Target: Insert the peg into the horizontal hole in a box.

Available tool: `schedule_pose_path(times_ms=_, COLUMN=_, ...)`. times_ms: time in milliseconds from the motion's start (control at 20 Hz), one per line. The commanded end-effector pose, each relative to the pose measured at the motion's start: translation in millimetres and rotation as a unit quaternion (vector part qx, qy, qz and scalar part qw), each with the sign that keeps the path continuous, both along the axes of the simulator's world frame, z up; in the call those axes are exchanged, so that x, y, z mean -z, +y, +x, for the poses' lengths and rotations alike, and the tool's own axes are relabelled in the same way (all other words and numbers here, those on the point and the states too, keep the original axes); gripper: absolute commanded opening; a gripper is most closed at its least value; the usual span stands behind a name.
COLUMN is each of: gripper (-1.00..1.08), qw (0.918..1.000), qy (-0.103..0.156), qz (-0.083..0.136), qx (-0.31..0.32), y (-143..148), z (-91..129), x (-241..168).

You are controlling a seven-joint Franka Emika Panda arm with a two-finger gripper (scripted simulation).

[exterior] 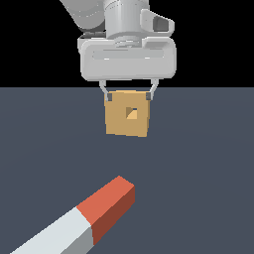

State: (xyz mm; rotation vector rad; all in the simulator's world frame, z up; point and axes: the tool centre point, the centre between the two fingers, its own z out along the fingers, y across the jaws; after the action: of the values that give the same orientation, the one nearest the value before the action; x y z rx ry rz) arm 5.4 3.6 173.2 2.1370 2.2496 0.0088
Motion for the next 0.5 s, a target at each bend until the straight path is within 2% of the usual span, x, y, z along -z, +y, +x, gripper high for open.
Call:
schedule_pose_path(times_ms=0, gripper=1.0, qw=1.0, qy=0.0, qz=0.0, qx=0.0, y=0, z=0, x=0)
schedule_pose_path(times_ms=250, gripper=1.0, qw=0.9997, qy=0.001, qz=0.001, qx=0.023, y=-15, z=0, x=6)
schedule_pose_path(times_ms=450, gripper=1.0, qw=0.997, qy=0.002, qz=0.003, qx=0.077, y=-49, z=-4, x=20)
